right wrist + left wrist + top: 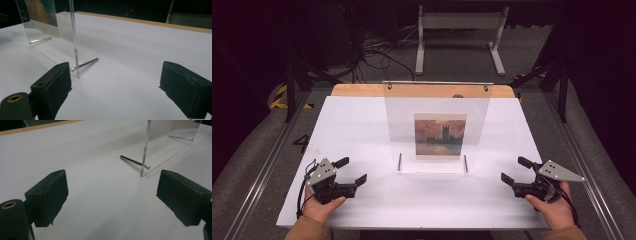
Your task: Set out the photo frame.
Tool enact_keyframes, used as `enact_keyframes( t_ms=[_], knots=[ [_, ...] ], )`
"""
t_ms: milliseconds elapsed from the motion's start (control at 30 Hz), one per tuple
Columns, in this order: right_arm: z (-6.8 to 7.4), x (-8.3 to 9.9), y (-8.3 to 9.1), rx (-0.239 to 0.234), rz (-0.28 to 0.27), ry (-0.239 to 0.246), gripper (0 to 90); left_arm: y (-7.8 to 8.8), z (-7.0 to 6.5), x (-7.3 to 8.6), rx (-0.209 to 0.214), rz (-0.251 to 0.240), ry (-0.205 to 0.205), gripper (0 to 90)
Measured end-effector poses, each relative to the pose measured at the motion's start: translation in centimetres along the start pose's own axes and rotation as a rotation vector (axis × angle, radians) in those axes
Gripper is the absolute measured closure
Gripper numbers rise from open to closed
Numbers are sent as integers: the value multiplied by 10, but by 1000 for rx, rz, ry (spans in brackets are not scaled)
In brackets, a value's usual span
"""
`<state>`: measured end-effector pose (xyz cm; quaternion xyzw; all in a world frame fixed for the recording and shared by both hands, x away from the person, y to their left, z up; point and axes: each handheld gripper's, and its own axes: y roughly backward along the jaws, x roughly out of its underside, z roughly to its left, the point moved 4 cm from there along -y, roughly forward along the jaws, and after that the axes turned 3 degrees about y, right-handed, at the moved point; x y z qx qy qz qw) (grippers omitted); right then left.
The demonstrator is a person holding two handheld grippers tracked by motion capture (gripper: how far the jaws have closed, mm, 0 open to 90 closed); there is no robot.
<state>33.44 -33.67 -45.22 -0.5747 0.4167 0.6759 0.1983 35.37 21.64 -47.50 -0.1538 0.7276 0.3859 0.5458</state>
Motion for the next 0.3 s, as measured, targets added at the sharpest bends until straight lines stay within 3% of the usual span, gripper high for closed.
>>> enact_keyframes(
  t_ms=[100,300],
  knots=[
    [1,5,-3,-2,22,4,103,0,-2,0,0,-1,-4,107],
    [2,4,-4,-7,15,3,103,-1,-4,-1,10,-3,-11,107]
  ],
)
